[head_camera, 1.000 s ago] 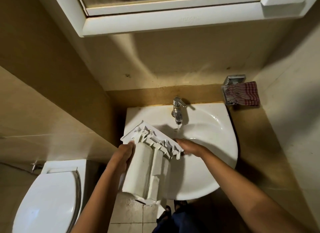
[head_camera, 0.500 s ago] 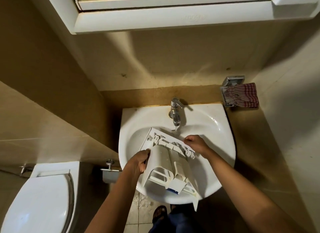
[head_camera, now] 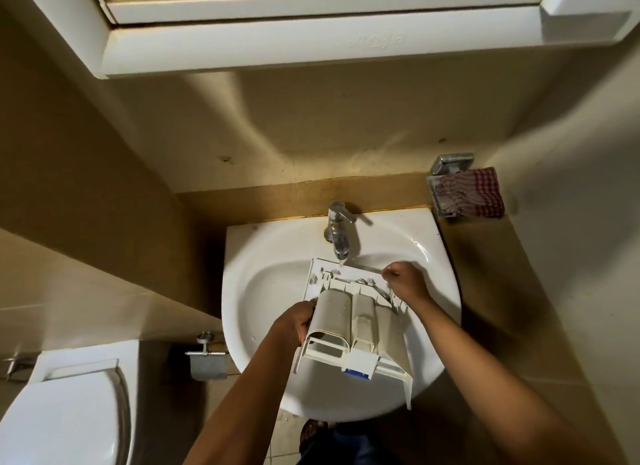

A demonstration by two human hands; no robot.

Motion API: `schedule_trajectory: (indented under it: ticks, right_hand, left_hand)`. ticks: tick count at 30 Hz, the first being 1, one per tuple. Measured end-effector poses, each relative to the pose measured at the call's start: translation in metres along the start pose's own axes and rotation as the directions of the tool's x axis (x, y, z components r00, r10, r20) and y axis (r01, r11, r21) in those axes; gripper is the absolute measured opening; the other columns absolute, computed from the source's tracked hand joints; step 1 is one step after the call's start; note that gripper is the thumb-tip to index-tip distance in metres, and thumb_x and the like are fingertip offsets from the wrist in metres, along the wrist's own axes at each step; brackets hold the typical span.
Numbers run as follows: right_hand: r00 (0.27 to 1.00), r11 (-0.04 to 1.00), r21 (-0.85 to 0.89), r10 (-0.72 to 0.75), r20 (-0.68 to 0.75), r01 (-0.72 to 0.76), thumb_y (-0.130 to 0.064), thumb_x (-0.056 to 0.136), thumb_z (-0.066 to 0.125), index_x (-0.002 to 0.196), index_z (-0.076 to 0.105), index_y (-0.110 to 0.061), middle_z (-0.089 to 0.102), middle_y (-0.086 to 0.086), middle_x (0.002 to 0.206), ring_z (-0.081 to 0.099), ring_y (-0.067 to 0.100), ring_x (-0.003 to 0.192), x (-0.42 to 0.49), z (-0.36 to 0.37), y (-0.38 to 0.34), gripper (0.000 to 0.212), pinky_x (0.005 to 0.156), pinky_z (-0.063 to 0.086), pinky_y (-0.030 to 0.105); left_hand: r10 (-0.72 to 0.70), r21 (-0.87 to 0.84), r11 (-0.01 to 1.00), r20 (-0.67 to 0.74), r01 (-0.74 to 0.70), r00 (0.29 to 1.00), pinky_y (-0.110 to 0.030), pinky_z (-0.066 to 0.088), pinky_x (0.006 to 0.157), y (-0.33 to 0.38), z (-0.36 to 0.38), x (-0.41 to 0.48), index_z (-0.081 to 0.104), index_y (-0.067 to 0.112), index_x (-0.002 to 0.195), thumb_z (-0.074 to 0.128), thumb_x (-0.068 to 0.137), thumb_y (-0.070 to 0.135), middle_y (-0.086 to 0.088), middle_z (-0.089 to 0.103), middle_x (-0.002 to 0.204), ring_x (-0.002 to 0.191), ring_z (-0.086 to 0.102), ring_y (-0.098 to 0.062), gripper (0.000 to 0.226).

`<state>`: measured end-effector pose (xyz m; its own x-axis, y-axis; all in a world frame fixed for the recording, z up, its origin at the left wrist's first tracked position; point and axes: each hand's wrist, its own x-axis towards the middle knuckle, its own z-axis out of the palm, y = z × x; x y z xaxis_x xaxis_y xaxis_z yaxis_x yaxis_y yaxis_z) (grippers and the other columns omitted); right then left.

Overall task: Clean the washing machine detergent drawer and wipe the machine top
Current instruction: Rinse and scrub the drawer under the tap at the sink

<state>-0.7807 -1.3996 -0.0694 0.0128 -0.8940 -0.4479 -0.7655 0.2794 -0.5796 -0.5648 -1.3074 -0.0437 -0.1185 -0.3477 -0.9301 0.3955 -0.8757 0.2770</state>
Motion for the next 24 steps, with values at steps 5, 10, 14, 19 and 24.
schedule_trajectory:
  ticks: [5, 10, 14, 19, 24]
  right_hand:
    - [0.997, 0.992, -0.115, 0.041, -0.066, -0.049, -0.018, 0.086, 0.051, 0.059, 0.053, -0.019, 0.065, 0.006, 0.078, 0.063, 0.030, 0.088, -0.005, -0.002, -0.007, 0.028, 0.073, 0.046, 0.031]
    - [0.986, 0.974, -0.168, -0.161, -0.049, 0.150, -0.018, 0.091, 0.050, 0.097, 0.071, -0.016, 0.070, 0.008, 0.104, 0.063, 0.027, 0.099, -0.018, 0.009, -0.030, 0.021, 0.085, 0.049, 0.033]
    - [0.928, 0.939, -0.032, -0.334, 0.166, 0.343, -0.021, 0.097, 0.050, 0.134, 0.053, -0.014, 0.061, 0.015, 0.124, 0.056, 0.016, 0.094, -0.034, 0.025, -0.059, 0.038, 0.091, 0.045, 0.035]
    - [0.841, 0.839, -0.156, -0.474, 0.260, 0.521, -0.024, 0.098, 0.048, 0.139, 0.050, -0.015, 0.043, 0.003, 0.148, 0.046, 0.019, 0.130, -0.036, 0.027, -0.068, 0.041, 0.108, 0.032, 0.027]
    - [0.849, 0.828, -0.216, -0.465, 0.251, 0.518, -0.028, 0.093, 0.052, 0.122, 0.064, -0.029, 0.061, 0.008, 0.121, 0.055, 0.023, 0.116, -0.021, 0.029, -0.062, 0.031, 0.103, 0.040, 0.034]
  left_hand:
    - [0.019, 0.015, 1.000, 0.036, -0.019, 0.999, -0.031, 0.052, 0.040, 0.002, 0.007, 0.006, 0.058, 0.002, 0.104, 0.043, 0.103, 0.013, -0.015, 0.067, 0.063, 0.046, 0.065, -0.025, 0.019]
    - [0.011, 0.045, 0.999, 0.050, -0.013, 0.999, -0.031, 0.051, 0.038, 0.004, 0.009, 0.006, 0.058, 0.001, 0.094, 0.047, 0.102, 0.015, -0.015, 0.065, 0.059, 0.043, 0.063, -0.025, 0.020]
    - [0.030, 0.032, 0.999, 0.049, -0.031, 0.998, -0.033, 0.054, 0.045, 0.001, 0.013, 0.003, 0.057, 0.001, 0.104, 0.048, 0.101, 0.021, -0.016, 0.067, 0.066, 0.051, 0.066, -0.026, 0.022]
    - [0.062, 0.023, 0.998, 0.027, -0.063, 0.998, -0.042, 0.058, 0.061, -0.005, 0.012, 0.005, 0.059, 0.002, 0.119, 0.053, 0.098, 0.024, -0.020, 0.068, 0.094, 0.073, 0.069, -0.032, 0.031]
    - [0.072, 0.035, 0.997, 0.011, -0.073, 0.997, -0.030, 0.052, 0.039, -0.007, 0.009, -0.002, 0.058, 0.001, 0.089, 0.046, 0.102, 0.015, -0.015, 0.065, 0.057, 0.043, 0.063, -0.024, 0.023]
